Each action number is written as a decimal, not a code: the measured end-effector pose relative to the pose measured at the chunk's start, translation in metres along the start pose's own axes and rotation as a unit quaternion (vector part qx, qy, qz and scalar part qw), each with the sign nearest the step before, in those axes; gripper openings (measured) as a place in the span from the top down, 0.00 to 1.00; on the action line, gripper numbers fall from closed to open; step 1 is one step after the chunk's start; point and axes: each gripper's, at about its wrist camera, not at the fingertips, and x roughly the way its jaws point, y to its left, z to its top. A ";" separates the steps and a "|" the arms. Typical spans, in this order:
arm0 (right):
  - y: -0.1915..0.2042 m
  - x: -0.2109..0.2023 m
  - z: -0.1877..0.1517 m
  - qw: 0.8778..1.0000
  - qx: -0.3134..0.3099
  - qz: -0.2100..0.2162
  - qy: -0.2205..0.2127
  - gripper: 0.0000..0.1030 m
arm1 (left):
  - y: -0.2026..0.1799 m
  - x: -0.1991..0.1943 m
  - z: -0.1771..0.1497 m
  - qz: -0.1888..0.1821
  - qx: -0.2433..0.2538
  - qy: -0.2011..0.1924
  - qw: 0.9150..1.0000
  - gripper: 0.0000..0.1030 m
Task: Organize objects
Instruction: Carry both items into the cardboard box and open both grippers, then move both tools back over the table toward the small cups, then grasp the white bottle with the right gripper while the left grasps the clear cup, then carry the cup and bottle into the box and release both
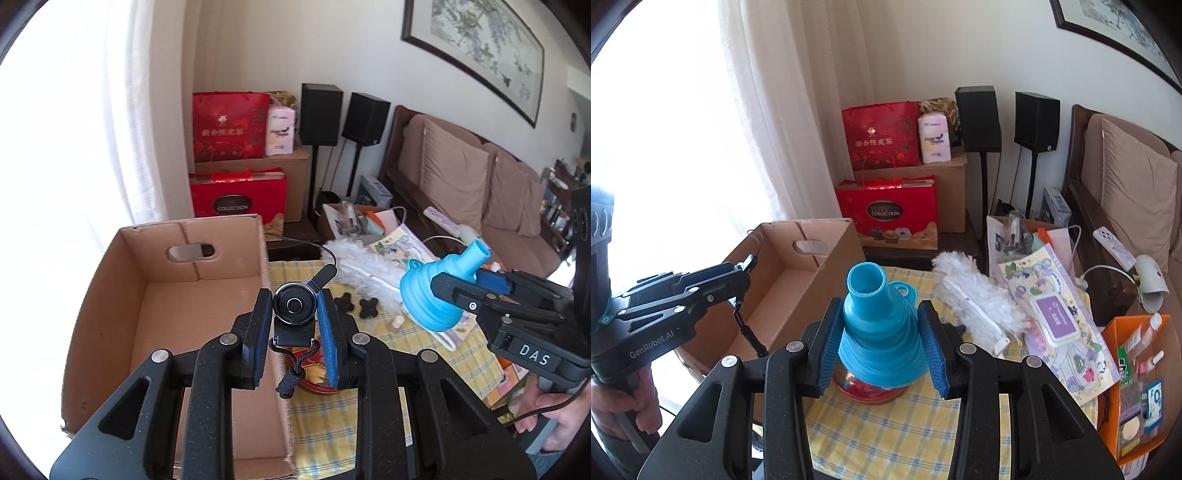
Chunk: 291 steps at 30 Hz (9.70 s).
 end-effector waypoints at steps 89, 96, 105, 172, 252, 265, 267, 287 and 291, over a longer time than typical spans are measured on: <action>0.045 0.067 -0.021 0.999 -0.003 -0.038 0.035 0.00 | 0.103 0.019 -0.056 0.079 -0.071 0.011 0.994 0.00; 0.024 0.053 -0.026 0.998 -0.003 -0.055 0.032 0.00 | 0.078 0.021 -0.051 0.060 -0.065 0.011 0.996 0.00; -0.011 0.034 -0.031 0.996 0.007 -0.080 0.030 0.00 | 0.034 0.030 -0.046 0.033 -0.042 0.010 0.999 0.00; -0.132 0.157 -0.104 0.987 0.038 -0.067 0.143 0.71 | -0.088 0.223 -0.041 -0.066 0.003 0.170 0.983 0.52; -0.088 0.037 -0.031 0.994 0.062 -0.069 0.052 0.77 | -0.085 0.102 -0.012 -0.049 0.022 0.067 0.996 0.76; -0.032 0.044 -0.017 0.998 0.025 -0.046 0.046 0.77 | -0.040 0.067 -0.011 -0.016 0.000 0.043 0.999 0.76; -0.025 0.047 -0.016 0.998 0.021 -0.041 0.048 0.77 | -0.031 0.064 -0.012 -0.012 -0.005 0.042 0.999 0.77; 0.061 0.081 -0.002 0.998 -0.031 0.001 0.053 0.77 | 0.062 0.040 -0.026 0.038 -0.054 0.042 0.997 0.76; 0.082 0.089 -0.002 0.997 -0.046 0.014 0.057 0.77 | 0.079 0.041 -0.031 0.044 -0.062 0.048 0.996 0.76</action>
